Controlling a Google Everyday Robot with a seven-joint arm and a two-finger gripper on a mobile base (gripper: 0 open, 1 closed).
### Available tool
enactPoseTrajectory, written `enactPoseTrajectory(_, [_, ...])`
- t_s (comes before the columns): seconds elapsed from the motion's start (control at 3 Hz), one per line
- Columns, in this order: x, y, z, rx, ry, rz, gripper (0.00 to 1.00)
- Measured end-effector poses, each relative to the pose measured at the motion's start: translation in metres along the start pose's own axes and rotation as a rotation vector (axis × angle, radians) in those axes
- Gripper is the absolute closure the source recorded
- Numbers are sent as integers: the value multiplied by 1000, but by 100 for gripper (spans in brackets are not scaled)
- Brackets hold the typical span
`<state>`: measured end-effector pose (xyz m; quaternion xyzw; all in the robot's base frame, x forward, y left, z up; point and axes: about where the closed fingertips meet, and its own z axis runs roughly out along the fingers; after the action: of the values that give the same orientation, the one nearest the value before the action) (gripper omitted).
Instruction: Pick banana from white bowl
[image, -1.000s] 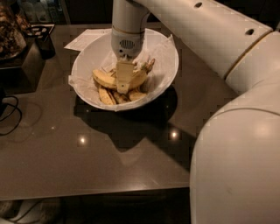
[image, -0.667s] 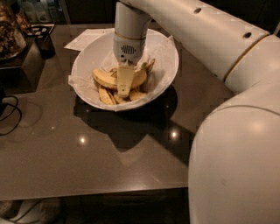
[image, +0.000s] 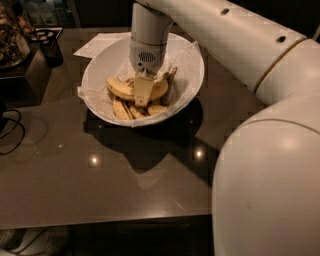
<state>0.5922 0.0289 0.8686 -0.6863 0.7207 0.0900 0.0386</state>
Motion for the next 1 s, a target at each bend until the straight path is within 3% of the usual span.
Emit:
enactPoseTrajectory(0.33, [0, 0, 0, 0, 0, 0, 100])
enactPoseTrajectory(0.67, [0, 12, -14, 55, -25, -6, 100])
enactPoseTrajectory(1.0, [10, 47, -37, 124, -58, 2, 100])
